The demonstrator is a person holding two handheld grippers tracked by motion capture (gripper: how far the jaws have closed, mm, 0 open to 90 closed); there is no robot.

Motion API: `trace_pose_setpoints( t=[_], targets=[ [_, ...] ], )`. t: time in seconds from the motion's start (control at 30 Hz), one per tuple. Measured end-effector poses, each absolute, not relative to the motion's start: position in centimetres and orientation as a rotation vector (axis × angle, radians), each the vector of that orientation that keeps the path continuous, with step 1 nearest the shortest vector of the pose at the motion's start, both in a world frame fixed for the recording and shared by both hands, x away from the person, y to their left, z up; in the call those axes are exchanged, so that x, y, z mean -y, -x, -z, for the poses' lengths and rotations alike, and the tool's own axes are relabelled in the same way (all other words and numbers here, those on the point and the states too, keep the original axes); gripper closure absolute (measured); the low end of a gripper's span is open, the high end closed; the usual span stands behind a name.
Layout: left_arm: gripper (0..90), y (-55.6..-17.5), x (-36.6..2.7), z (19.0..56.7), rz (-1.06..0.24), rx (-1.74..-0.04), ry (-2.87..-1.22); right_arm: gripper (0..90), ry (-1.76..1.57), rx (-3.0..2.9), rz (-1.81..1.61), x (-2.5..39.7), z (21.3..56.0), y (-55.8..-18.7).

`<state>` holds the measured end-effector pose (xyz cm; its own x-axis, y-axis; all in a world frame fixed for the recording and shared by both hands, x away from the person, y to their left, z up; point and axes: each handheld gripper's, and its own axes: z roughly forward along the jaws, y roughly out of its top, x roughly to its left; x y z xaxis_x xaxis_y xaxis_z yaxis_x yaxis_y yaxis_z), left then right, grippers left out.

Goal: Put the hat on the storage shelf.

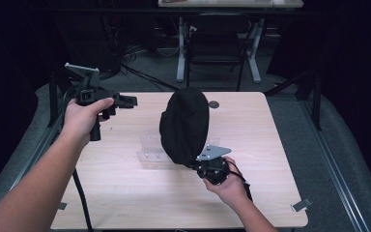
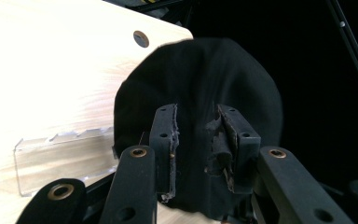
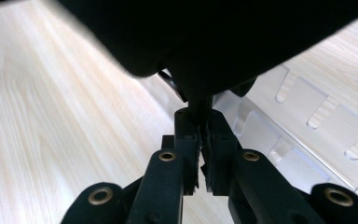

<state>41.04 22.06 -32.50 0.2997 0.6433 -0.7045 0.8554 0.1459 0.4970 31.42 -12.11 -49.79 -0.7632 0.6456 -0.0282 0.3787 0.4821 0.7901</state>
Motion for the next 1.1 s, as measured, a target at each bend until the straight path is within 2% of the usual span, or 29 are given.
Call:
trace_pose_setpoints(
  t=[0.23, 0.4, 0.43, 0.6, 0.87, 1.0, 1.1],
  targets=[
    [69.0, -41.2, -22.4, 32.9, 0.267, -1.417, -1.57, 82.9, -0.966, -2.374, -1.213, 12.5, 49.6, -32.2],
    [67.8, -41.2, -22.5, 33.1, 0.258, -1.426, -1.57, 78.4, -0.982, -2.369, -1.216, 12.6, 49.7, -32.1],
    [66.9, -41.2, -22.6, 33.1, 0.244, -1.427, -1.572, 75.0, -1.001, -2.366, -1.226, 12.7, 49.7, -32.0],
    [65.4, -41.0, -22.8, 33.2, 0.224, -1.441, -1.583, 73.0, -1.014, -2.359, -1.229, 13.0, 49.7, -31.7],
    [61.2, -40.8, -24.0, 34.4, 0.098, -1.484, -1.653, 69.6, -1.032, -2.361, -1.2, 14.2, 49.3, -31.1],
    [59.5, -40.7, -24.5, 35.1, 0.076, -1.489, -1.664, 68.7, -1.037, -2.356, -1.188, 14.6, 49.2, -30.9],
    [58.1, -40.2, -24.9, 36.0, -0.003, -1.486, -1.74, 68.1, -1.033, -2.346, -1.166, 15.1, 49.3, -30.6]
  ],
)
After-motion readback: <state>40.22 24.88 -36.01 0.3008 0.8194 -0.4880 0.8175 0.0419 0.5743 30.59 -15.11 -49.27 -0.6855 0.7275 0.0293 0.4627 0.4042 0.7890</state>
